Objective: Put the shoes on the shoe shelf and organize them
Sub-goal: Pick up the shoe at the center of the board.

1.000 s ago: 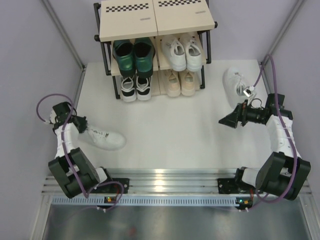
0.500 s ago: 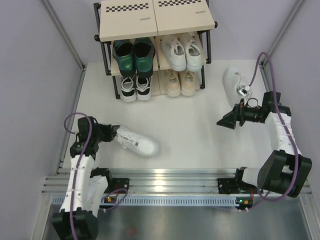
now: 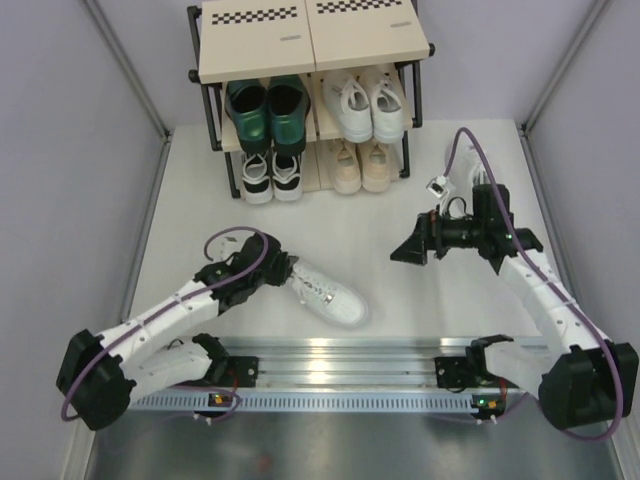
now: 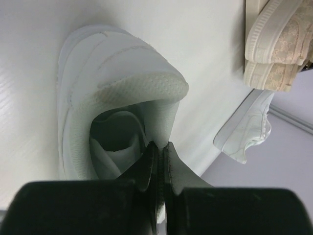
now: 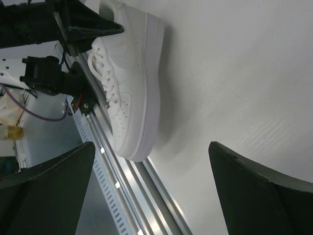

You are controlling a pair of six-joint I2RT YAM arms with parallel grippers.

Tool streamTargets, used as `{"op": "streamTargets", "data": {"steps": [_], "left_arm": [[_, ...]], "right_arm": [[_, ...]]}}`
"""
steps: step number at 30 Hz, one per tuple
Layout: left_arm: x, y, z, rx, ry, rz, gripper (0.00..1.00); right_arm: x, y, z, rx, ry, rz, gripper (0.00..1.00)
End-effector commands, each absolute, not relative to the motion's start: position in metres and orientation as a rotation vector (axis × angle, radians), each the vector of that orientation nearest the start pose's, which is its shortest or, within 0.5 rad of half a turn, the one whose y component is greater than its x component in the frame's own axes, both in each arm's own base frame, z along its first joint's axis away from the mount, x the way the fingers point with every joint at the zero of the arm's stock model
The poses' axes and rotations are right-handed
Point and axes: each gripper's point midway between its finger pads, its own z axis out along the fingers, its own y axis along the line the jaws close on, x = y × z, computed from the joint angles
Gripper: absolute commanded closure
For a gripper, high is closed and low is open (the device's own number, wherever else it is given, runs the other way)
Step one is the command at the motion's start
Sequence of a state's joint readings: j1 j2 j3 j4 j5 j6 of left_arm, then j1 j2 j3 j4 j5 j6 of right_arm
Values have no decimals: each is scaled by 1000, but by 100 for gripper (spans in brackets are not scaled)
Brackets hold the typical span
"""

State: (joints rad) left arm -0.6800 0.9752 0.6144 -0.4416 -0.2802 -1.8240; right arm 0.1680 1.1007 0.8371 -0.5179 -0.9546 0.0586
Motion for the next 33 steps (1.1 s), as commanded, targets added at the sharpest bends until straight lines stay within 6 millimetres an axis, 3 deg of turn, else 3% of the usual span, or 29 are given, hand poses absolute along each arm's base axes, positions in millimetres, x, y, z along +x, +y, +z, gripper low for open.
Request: {"op": "streamTargets", "data": {"steps": [1, 7, 10, 19, 33], "left_arm": [[292, -220, 208, -1586, 1679, -1201, 100], [312, -247, 228, -1594, 1608, -1262, 100], [318, -262, 237, -1593, 1595, -1315, 100], [323, -272, 254, -1599, 1542, -1395, 100], [323, -267, 287, -1579, 1444, -1496, 100]], "right_arm": [[233, 192, 207, -407, 2096, 1157, 1], [216, 207, 169, -398, 2222, 1187, 1], [218, 210, 158, -406, 2226, 1162, 0], [224, 221, 168, -392, 2188, 1227, 1], [223, 220, 150, -418, 2244, 1169, 1]]}}
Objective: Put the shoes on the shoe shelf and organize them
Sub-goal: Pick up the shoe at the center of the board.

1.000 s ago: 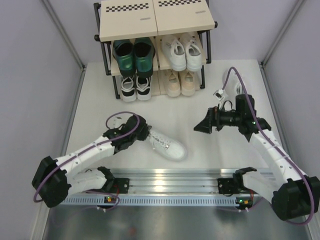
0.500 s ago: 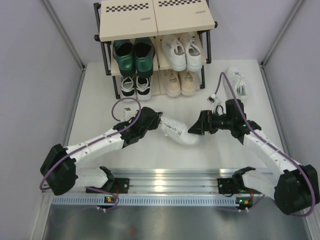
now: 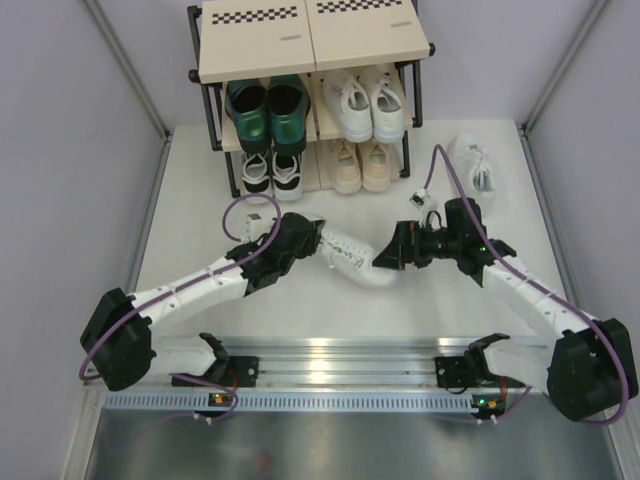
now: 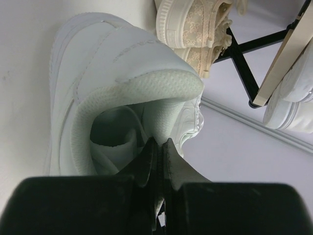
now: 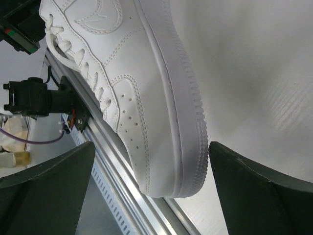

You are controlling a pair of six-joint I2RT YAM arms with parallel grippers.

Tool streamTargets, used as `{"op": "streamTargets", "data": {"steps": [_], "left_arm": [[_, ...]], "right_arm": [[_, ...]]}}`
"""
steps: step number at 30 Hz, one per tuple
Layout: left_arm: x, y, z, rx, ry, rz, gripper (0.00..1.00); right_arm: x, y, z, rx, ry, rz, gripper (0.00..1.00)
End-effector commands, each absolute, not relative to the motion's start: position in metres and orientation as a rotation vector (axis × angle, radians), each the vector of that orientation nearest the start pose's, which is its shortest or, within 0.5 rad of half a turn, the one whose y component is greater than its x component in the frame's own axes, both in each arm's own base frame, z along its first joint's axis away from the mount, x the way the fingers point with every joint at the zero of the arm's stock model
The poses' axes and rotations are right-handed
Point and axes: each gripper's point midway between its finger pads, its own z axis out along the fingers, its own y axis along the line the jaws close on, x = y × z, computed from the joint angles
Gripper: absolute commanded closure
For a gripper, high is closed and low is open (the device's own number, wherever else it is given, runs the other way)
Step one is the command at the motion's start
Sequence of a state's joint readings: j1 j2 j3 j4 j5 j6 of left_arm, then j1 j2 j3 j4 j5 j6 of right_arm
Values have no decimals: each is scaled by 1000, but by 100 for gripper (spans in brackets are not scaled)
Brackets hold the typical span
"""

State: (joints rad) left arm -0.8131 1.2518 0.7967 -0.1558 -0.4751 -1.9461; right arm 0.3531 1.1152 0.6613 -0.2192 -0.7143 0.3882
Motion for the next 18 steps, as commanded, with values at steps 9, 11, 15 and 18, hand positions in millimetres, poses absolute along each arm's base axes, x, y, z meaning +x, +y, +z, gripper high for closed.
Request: {"op": "streamTargets", "data": {"steps": [9, 11, 15, 18], "left_arm": [[319, -262, 297, -1574, 1422, -1527, 100], [320, -265, 298, -1573, 1423, -1536, 100], [322, -267, 299, -1569, 1419, -1540, 100], [321, -267, 297, -1562, 1426, -1533, 100]], "right_arm": [[218, 227, 160, -461, 2208, 1243, 1], [215, 233, 167, -493, 2193, 1301, 7], [208, 246, 175, -573, 2179, 1451, 41], [207, 247, 180, -634, 2168, 1463, 81]]}}
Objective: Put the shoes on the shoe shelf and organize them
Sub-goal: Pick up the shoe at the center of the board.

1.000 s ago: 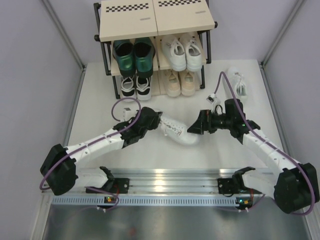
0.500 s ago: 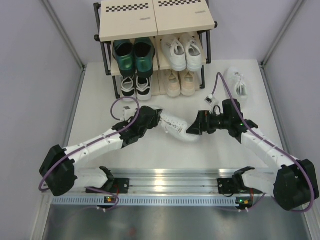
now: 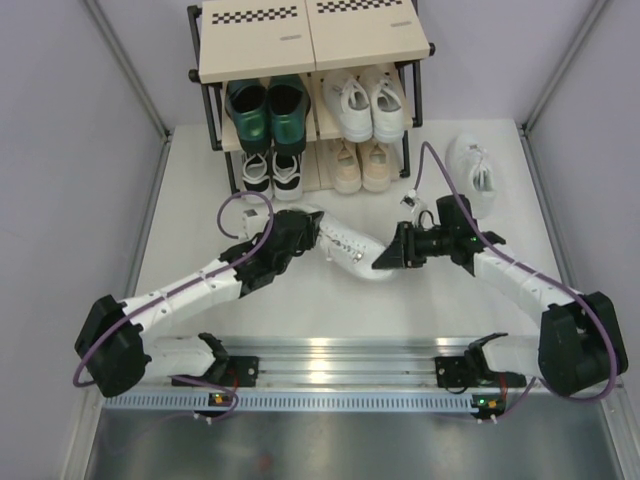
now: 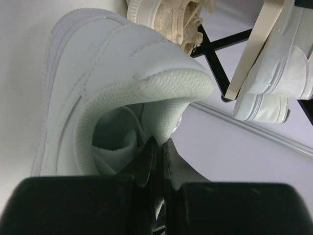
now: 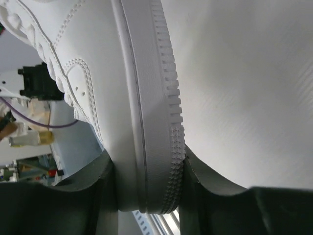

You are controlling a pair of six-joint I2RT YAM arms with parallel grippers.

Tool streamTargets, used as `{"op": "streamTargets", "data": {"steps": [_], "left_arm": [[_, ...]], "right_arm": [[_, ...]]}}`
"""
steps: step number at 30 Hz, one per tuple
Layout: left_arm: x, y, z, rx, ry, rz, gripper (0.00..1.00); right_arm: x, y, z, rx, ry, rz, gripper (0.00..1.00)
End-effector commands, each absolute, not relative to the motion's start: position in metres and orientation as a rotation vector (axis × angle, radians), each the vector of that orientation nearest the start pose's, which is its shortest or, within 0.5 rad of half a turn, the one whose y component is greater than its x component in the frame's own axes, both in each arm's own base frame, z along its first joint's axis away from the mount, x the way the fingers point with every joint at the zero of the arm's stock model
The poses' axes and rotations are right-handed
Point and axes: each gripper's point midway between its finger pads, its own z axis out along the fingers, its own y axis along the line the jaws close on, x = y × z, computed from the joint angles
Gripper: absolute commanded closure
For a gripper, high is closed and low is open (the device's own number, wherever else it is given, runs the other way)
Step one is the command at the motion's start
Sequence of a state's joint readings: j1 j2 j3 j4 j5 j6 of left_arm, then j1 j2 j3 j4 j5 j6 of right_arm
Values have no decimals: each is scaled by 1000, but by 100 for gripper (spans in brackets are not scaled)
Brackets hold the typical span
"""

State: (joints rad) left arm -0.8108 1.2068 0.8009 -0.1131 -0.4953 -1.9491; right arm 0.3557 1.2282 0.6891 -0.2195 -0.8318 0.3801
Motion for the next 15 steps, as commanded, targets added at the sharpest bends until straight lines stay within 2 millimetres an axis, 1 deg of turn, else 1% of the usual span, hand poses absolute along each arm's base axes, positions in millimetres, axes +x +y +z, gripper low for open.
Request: {"op": "streamTargets", "data": {"steps": [1, 2, 3, 4, 5, 6, 7, 8, 9, 10, 11, 12, 13, 14, 15], "left_arm": [[320, -268, 296, -1552, 1437, -1531, 100], [320, -269, 296, -1515, 1457, -1513, 100], [319, -271, 299, -1488, 1476, -1512, 100], [318, -274, 297, -1460, 1504, -1502, 100], [313, -279, 293, -1411, 1557, -1498, 100], [310, -281, 290, -1377, 1592, -1491, 100], [306, -281, 287, -1340, 1620, -1482, 91], [300, -286, 285, -1250, 1679, -1473, 83], [293, -284, 281, -1191, 1702, -1469, 73], [288, -283, 279, -1138, 1722, -1463, 47], [280, -285, 279, -1026, 1759, -1456, 38], [271, -280, 286, -963, 1754, -1465, 30], [264, -277, 278, -902, 1786, -1444, 25], [257, -274, 274, -781, 1809, -1395, 16], [245, -269, 282, -702, 1809, -1410, 13]], "right_arm": [[208, 246, 179, -678, 2149, 1436, 91], [211, 246, 184, -697, 2131, 1417, 100], [210, 242, 188, -699, 2127, 1404, 100], [208, 239, 191, -769, 2083, 1390, 100], [210, 235, 198, -801, 2049, 1364, 100], [214, 223, 202, -801, 2032, 1330, 100], [210, 216, 206, -868, 1982, 1325, 100], [209, 208, 209, -882, 1962, 1329, 100], [218, 193, 208, -923, 1904, 1263, 100], [210, 186, 207, -920, 1950, 1280, 100], [210, 180, 205, -933, 1954, 1254, 100], [214, 173, 201, -987, 1923, 1203, 100], [213, 169, 200, -1005, 1932, 1184, 100], [206, 166, 197, -1005, 1964, 1198, 100], [205, 163, 192, -1052, 1952, 1175, 100]]}}
